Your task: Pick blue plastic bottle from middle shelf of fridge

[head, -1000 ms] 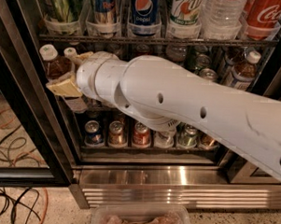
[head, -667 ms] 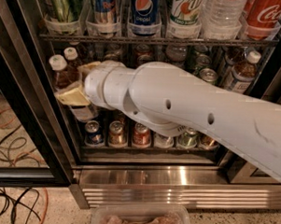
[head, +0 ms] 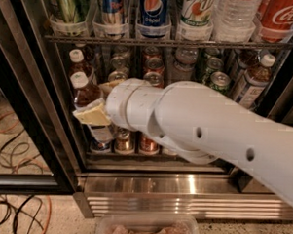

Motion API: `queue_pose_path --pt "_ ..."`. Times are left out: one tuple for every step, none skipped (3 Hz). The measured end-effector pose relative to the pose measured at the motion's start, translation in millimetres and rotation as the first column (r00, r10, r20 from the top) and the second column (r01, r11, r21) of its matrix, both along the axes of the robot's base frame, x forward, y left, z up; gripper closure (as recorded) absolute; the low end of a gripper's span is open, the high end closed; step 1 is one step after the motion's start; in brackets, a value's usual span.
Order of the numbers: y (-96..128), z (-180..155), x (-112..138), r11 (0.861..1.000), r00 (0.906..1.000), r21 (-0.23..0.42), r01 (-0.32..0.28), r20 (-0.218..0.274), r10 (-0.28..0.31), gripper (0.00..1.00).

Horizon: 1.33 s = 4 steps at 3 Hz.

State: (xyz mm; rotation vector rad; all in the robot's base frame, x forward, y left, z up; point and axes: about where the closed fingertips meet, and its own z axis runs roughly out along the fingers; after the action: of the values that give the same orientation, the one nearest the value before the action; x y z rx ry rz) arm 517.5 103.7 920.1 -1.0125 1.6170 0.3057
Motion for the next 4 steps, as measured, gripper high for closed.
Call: queue_pose_path --pt "-0.2 -2.2 -0.2 1.0 1.0 0.0 0.0 -0.001 0.0 1.0" --pt "-24.9 -7.2 -19.4 0.999 0.9981 -0.003 0.047 -0.04 -0.047 1.0" --pt "-24.6 -6.9 -19.6 0.999 0.9981 -0.003 0.046 -0.04 -0.046 1.0" --pt "-37.4 -10.5 -23.9 0.998 0.9958 0.008 0.069 -0.061 -0.069 1.0"
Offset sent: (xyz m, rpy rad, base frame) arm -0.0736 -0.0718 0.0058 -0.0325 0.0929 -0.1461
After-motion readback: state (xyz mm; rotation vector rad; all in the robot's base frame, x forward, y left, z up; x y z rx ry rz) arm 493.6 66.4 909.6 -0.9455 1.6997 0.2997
